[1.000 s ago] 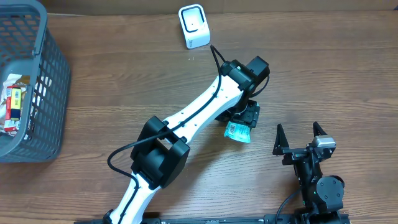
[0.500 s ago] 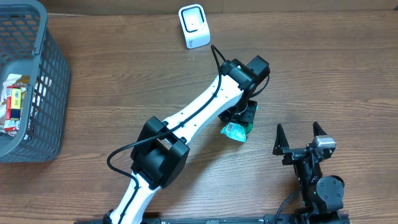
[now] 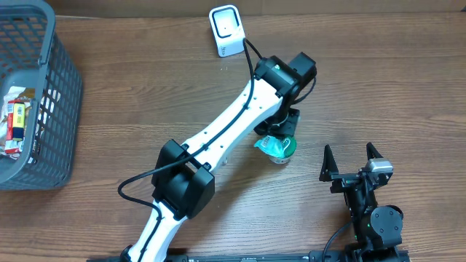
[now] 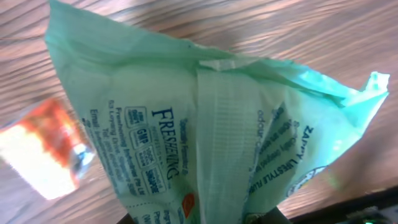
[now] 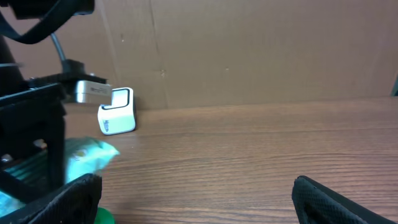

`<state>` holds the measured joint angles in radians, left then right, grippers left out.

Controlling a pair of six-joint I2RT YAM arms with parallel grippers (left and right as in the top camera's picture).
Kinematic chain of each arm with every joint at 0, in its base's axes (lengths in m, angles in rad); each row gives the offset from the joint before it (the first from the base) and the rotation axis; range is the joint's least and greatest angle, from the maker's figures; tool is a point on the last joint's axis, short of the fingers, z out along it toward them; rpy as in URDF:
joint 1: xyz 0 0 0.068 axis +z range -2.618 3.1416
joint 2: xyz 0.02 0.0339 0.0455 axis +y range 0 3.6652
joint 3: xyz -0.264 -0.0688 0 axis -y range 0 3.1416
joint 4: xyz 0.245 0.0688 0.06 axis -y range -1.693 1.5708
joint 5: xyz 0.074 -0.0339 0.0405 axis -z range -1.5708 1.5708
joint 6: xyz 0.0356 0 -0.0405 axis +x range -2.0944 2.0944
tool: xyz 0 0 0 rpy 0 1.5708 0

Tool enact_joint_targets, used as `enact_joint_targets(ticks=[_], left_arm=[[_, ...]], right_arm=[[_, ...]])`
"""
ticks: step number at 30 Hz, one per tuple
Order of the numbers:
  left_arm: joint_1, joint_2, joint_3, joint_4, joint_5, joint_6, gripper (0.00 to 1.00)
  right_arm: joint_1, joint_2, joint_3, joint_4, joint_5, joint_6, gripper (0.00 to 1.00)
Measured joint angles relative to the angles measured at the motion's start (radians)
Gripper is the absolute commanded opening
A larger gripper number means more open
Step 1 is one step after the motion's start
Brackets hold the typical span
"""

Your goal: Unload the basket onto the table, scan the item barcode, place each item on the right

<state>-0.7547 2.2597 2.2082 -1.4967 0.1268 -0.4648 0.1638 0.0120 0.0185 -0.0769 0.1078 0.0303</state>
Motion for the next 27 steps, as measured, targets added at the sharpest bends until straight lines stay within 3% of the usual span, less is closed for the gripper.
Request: enact_joint_targets(ticks=[5,12,21,27], left_arm=[[0.031,0.000,-0.001,-0.054,-0.112,-0.049,0.22],[0.036,0.000,-0.093,0.037,-0.168,-0.121,0.22],[0.004,0.002,-0.193,0.115,-0.050,-0.127,0.21],[0.003,0.002,-0.193,0.159,0.058,-0.091,0.26]], right_arm=[[0.000,0.000,0.000,0.000,0.000,0.000,1.00],[0.000,0.000,0.000,0.000,0.000,-0.001,1.00],[0.000,0.000,0.000,0.001,0.000,0.000,1.00],[0.000,0.000,0.000,0.000,-0.001,0.000,1.00]])
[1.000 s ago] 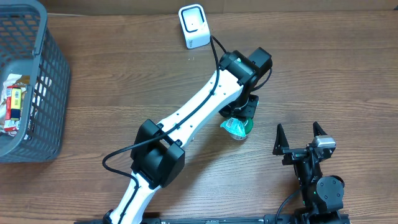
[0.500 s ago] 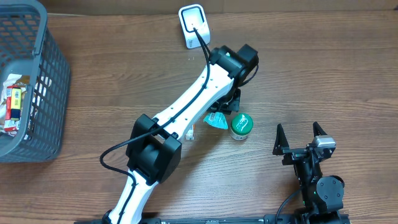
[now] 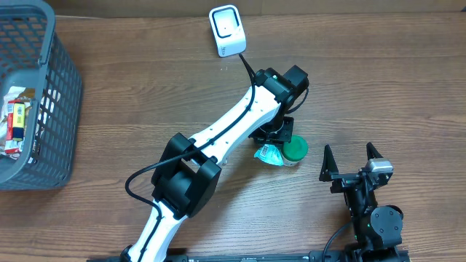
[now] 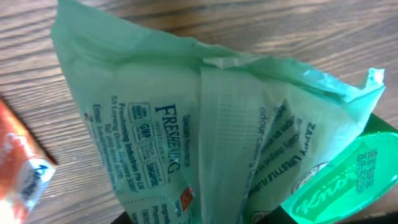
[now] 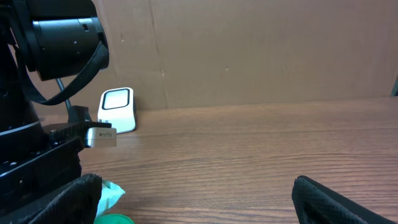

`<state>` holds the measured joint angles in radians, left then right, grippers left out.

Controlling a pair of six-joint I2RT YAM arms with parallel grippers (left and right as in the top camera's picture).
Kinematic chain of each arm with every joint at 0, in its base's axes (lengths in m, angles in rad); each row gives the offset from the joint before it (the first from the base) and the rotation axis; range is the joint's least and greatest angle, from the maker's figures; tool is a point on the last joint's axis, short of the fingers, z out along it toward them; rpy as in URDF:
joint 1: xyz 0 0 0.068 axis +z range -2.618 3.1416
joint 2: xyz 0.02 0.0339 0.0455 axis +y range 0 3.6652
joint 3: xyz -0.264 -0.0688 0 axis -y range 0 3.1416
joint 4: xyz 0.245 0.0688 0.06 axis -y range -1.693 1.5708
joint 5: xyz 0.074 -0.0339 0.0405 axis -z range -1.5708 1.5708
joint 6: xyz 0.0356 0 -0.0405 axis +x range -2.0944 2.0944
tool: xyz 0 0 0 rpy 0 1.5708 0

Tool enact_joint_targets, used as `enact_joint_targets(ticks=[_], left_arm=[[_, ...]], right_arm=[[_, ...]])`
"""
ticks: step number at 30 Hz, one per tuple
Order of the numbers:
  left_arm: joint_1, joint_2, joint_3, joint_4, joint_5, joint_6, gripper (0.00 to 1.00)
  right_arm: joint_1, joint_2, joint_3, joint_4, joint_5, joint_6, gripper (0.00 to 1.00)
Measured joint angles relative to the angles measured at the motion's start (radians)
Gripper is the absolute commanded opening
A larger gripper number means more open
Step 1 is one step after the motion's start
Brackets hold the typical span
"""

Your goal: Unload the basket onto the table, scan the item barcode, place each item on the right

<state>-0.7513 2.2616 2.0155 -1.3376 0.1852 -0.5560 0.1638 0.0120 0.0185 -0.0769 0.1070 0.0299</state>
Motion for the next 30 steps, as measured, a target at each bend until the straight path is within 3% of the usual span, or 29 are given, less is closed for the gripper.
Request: enact_joint_targets(ticks=[10,12,14,30], left_arm=[[0.000,0.000,0.000,-0.027,-0.074,0.006,0.30],[0.000,0.000,0.000,-0.027,-0.093,0.005,0.57],[0.000,0.000,0.000,-0.027,-0.103,-0.002,0.72],[-0.002,0.000,0.000,-0.026,-0.125,-0.020,0.55]], right_arm=[[0.000,0.000,0.000,0.000,0.001,0.000,1.00],[0.000,0.000,0.000,0.000,0.000,0.000,1.00],[0.000,0.000,0.000,0.000,0.000,0.000,1.00],[0.000,0.000,0.000,0.000,0.001,0.000,1.00]])
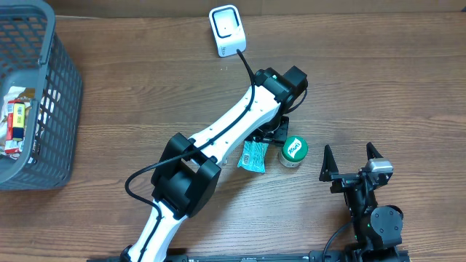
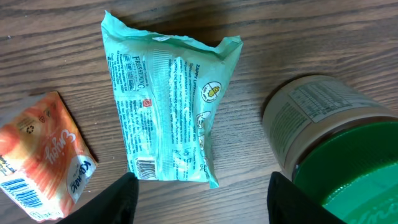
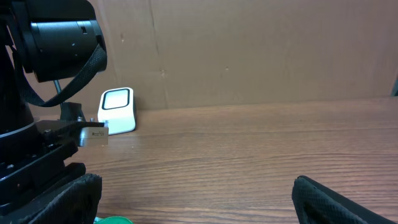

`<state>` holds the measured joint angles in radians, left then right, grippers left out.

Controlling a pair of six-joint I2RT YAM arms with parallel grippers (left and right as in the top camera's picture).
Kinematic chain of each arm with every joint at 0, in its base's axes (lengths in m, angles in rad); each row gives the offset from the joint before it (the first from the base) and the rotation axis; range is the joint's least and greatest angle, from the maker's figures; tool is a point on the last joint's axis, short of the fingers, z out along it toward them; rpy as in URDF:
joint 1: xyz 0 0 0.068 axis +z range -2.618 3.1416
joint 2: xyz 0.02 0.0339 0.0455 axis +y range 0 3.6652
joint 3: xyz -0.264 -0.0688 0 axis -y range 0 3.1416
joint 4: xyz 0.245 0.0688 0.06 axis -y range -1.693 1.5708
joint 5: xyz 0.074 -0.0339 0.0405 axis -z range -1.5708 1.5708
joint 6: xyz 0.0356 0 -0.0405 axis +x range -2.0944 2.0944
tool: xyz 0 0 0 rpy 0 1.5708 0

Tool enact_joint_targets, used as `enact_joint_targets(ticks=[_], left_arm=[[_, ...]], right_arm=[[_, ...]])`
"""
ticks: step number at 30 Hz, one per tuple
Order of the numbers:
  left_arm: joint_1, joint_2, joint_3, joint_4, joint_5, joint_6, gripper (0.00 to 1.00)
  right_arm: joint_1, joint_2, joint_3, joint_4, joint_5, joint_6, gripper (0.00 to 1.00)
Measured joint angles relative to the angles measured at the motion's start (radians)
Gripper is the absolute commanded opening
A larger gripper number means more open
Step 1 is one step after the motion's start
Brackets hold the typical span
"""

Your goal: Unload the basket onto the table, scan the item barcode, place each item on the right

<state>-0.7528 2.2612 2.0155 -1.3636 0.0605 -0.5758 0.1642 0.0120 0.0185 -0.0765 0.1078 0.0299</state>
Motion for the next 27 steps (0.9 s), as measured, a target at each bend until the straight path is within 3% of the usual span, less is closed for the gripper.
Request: enact_joint_targets(ticks=[4,9,11,20,24,27], left_arm=[[-0.016,0.000,-0.003,0.008,-0.013,-0.011,0.52],[-0.036,0.000,-0.042,0.012,-0.066,-0.053,0.19],[-0.038,0.000,-0.058,0.024,-0.085,-0.060,0.13],[-0.024,0.000,-0.138,0.099,-0.119,-0.062,0.15],[-0.024,0.000,-0.201,0.154,-0.114,-0.063,0.26],[-0.024,-0.009,-0.239,0.202,-0.098,-0.062,0.27]], right_arm=[[0.000,0.000,0.000,0.000,0.000,0.000,1.00],[0.000,0.000,0.000,0.000,0.000,0.000,1.00],[0.000,0.000,0.000,0.000,0.000,0.000,1.00],[0.000,0.000,0.000,0.000,0.000,0.000,1.00],[0.000,0.000,0.000,-0.001,0.000,0.000,1.00],[0.000,0.000,0.000,0.000,0.000,0.000,1.00]])
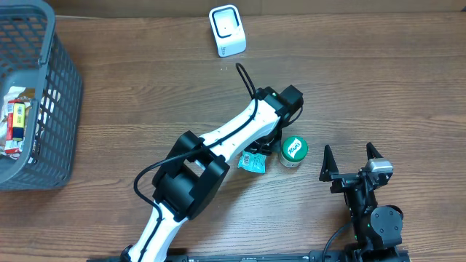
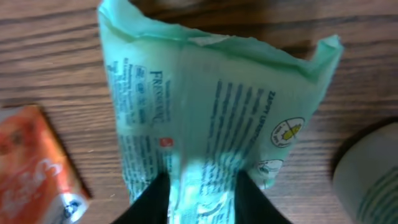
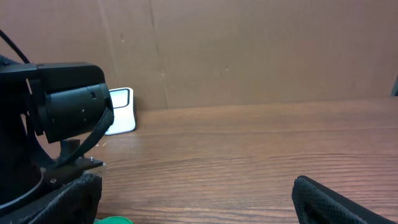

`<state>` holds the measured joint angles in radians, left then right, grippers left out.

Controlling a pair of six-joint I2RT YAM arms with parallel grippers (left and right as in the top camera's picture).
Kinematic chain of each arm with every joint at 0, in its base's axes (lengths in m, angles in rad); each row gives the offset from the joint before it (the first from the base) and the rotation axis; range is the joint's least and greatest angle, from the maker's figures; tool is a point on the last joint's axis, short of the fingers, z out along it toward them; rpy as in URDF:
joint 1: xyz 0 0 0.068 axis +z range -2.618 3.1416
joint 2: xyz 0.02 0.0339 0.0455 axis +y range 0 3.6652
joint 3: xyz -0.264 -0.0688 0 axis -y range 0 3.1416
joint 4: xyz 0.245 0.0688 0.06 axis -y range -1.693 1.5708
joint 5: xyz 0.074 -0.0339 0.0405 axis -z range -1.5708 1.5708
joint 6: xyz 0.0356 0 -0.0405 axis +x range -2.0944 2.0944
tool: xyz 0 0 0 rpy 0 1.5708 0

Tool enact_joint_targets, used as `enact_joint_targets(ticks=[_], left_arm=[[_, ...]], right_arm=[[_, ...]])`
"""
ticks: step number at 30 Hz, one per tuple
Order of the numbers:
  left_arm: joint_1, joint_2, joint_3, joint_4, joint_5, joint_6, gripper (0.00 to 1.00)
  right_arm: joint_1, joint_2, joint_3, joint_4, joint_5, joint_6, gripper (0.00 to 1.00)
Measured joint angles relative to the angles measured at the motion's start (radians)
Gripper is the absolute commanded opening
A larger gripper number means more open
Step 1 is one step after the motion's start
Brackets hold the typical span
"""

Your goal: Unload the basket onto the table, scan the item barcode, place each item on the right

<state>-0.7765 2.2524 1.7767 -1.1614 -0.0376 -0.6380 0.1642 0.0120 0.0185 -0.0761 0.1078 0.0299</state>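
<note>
A mint-green printed packet (image 2: 211,106) lies on the wooden table, and my left gripper (image 2: 202,190) is shut on its near end, one black finger (image 2: 155,199) on each side. From overhead the packet (image 1: 253,161) shows just beside the left wrist (image 1: 277,102). The white barcode scanner (image 1: 227,29) stands at the far edge of the table, well away from the packet. My right gripper (image 1: 353,161) rests open at the front right with nothing between its fingers.
A jar with a green lid (image 1: 294,150) stands right next to the packet. An orange packet (image 2: 34,155) lies to the other side of it. A grey basket (image 1: 51,87) holding several items sits at the far left.
The left gripper was open above the packet lying flat on the table. Now it is down on the packet, fingers shut on its near end. The right arm has not moved.
The left gripper first held the green packet above the jar, then lower beside it. After that the packet lay flat on the table next to the jar with the gripper open over it. Now the gripper is shut on the packet again.
</note>
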Motion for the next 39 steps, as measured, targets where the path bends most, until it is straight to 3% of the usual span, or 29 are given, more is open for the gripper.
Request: enact_joint_targets(ticks=[9,12,14,26,27,33,39], left_arm=[[0.000,-0.031,-0.063,0.060,0.011,-0.001,0.21],[0.000,-0.031,-0.063,0.060,0.012,0.000,0.31],[0.000,-0.031,-0.063,0.060,0.019,-0.002,0.33],[0.000,-0.034,-0.071,0.065,0.022,0.011,0.09],[0.000,-0.035,-0.071,0.065,0.023,0.011,0.10],[0.000,-0.035,-0.073,0.070,0.039,0.015,0.37],[0.019,-0.014,-0.023,-0.018,0.095,0.020,0.43]], right_arm=[[0.000,0.000,0.000,-0.001,0.000,0.000,1.00],[0.000,0.000,0.000,-0.001,0.000,0.000,1.00],[0.000,0.000,0.000,0.000,0.000,0.000,1.00],[0.000,0.000,0.000,-0.001,0.000,0.000,1.00],[0.000,0.000,0.000,0.000,0.000,0.000,1.00],[0.000,0.000,0.000,0.000,0.000,0.000,1.00],[0.000,0.000,0.000,-0.001,0.000,0.000,1.00]])
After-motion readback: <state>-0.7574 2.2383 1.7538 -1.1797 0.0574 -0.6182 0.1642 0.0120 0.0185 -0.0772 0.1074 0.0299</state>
